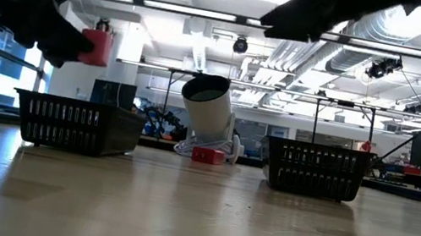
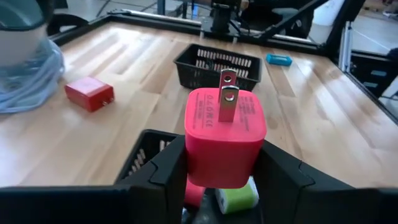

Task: Pick & Place Office items
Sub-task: Put the pink charger adapter into the left black bin, then put the blue digital clock into the right black bin

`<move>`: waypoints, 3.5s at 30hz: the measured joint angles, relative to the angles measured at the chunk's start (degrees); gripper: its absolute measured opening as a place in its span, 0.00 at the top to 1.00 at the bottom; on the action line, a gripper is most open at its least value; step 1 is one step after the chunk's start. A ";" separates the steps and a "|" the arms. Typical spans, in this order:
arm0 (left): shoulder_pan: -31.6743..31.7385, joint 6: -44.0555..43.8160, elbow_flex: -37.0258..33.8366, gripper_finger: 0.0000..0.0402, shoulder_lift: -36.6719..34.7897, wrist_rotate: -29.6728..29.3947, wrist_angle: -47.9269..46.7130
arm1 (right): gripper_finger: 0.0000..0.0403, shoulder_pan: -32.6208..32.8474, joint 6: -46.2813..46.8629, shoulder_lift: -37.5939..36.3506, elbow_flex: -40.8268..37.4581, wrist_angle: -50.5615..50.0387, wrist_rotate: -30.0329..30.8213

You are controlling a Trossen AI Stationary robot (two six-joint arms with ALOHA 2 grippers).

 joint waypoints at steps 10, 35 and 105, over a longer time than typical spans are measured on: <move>-0.52 -0.63 0.02 0.65 16.42 -0.24 14.54 | 0.23 0.70 2.07 -2.96 -4.94 3.64 1.09; -2.04 -6.82 0.07 0.65 41.63 1.51 34.35 | 0.23 0.70 2.35 -3.03 -4.94 2.78 0.98; -3.03 10.55 2.07 0.49 -2.10 -7.10 8.48 | 0.23 0.98 5.78 -15.04 -4.92 -20.09 5.58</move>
